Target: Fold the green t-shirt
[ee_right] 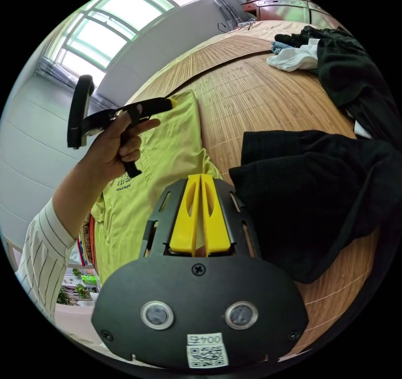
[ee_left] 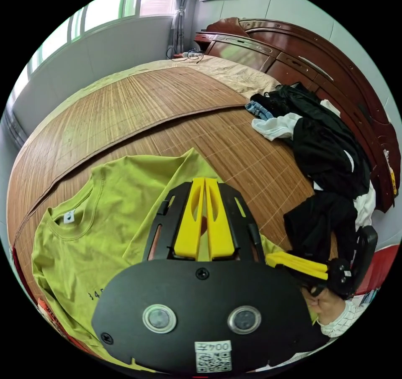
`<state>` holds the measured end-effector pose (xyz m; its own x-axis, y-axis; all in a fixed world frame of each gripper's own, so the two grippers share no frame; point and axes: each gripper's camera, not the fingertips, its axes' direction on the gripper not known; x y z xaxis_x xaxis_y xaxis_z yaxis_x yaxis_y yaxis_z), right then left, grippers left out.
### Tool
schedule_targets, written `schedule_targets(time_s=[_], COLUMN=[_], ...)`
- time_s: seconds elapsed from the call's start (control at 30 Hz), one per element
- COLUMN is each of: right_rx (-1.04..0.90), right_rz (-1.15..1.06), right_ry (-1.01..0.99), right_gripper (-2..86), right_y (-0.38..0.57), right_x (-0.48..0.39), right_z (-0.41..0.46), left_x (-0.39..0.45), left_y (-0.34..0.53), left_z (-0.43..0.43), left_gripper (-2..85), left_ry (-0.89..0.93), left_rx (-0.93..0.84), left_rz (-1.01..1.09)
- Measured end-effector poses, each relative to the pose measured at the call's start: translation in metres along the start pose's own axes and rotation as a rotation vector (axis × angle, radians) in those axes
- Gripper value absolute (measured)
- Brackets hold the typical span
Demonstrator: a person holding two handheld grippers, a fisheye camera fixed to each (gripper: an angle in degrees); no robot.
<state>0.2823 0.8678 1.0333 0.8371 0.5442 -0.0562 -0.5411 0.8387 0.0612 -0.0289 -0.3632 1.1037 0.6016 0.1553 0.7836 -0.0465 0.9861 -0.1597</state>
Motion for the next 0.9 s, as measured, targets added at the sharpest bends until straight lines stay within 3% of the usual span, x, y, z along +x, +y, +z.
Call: schedule_targets(time_s=[0.13,0.33,0.43,0.53,0.6,0.77,0.9], right_rx=[-0.044,-0.086,0.019,0.119,0.052,-0.004,-0.029], right_rz=[-0.030,-0.056,-0.087,-0.080,-0.189,-0.234,-0.194], right_ry=[0.005,0.008,0.018,0.051,0.071,0.167,0.111], right_gripper=[-0.6,-0.3,0.6,6.3,10.7,6.2,3.2], right_y=[0.005,0.005,0.009,0.009,0.009,0.014,0.017], right_x=[0.005,0.005,0.000,0.001,-0.010,-0.026,-0.021], right_z=[-0.001,-0.001,-0.016,-0.030,-0.018,0.005,0.005], left_x=[-0.009,-0.027,-0.009,0.011,0.008,-0.007,-0.008], left_y=[-0.026,-0.034,-0.032,-0.036,-0.036,-0.037,-0.038], left_z=[0.038,0.034,0.001,0.004,0.014,0.030,0.041], left_gripper=[0.2,0.4,0.6,0.6,0.6,0.5,0.5], left_ry=[-0.048,0.044,0.049,-0.063,-0.064,-0.010,-0.032], left_rx=[-0.043,0.011,0.137,0.091,0.058,0.063,0.047], left_rz=[-0.059,-0.220,-0.128,0.006,-0.011,-0.114,-0.136])
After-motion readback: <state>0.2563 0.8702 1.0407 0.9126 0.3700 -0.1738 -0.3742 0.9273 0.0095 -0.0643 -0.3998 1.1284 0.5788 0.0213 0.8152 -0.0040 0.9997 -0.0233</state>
